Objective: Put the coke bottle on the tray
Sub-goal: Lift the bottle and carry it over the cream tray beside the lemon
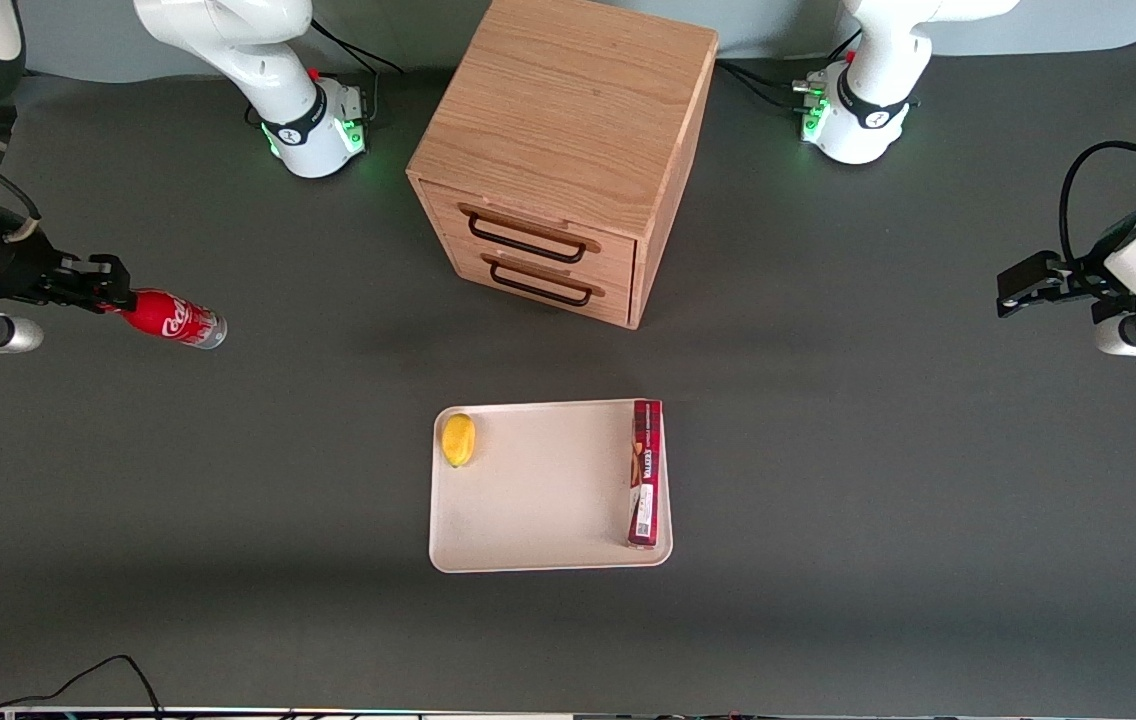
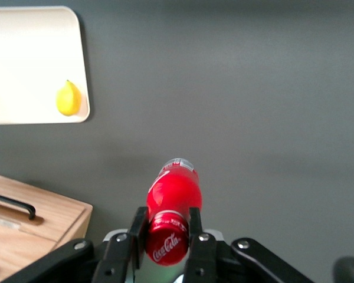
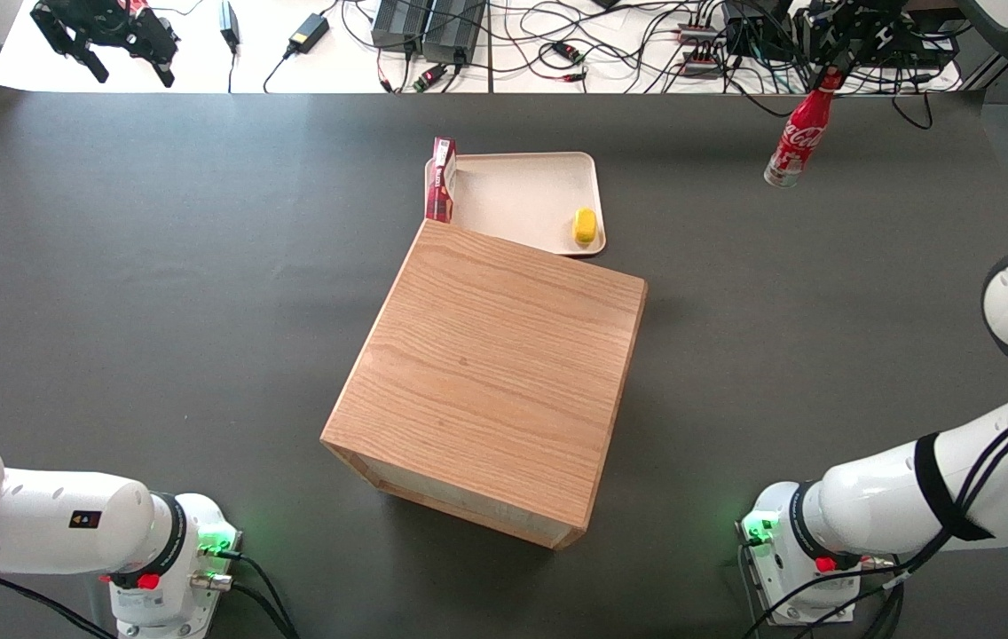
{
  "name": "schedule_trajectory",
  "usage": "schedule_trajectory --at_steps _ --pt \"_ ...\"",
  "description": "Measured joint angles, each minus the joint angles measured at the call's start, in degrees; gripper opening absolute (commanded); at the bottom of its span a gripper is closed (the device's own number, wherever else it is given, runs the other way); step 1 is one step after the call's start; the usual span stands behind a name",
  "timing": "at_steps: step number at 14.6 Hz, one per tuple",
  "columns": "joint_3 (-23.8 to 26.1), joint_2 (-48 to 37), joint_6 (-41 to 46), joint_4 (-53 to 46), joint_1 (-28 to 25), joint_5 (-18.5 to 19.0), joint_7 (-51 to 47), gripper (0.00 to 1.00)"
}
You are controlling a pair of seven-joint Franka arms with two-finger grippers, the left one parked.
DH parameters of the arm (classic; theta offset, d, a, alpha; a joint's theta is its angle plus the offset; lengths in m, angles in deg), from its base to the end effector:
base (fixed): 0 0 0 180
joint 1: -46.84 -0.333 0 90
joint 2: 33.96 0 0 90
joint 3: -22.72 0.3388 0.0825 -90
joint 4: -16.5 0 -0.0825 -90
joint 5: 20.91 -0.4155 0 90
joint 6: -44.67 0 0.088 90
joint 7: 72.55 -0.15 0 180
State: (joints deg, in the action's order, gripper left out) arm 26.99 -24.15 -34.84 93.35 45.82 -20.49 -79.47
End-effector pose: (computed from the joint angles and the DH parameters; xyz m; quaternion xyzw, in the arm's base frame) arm 0.6154 0.0517 0.5998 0.9980 -0.0148 -0.0621 0.0039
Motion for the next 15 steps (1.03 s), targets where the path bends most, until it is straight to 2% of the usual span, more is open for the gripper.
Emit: schedule_trajectory --at_steps 2,5,8,12,15 --pt "0.2 4.7 0.0 -4.7 -2.6 0.0 -5.8 0.0" --pt "0.4 13.1 -0.7 -12.7 -10.1 0.0 -17.9 0.0" --pt "0.4 20.4 -7.0 -17.9 -15.6 0.0 -26.7 0.0" --pt "-0.4 29.2 -19.7 -19.2 -19.5 0.0 -31.9 0.0" --pt "-0.9 33.7 -23.8 -19.9 -20.1 0.1 -31.9 0.0"
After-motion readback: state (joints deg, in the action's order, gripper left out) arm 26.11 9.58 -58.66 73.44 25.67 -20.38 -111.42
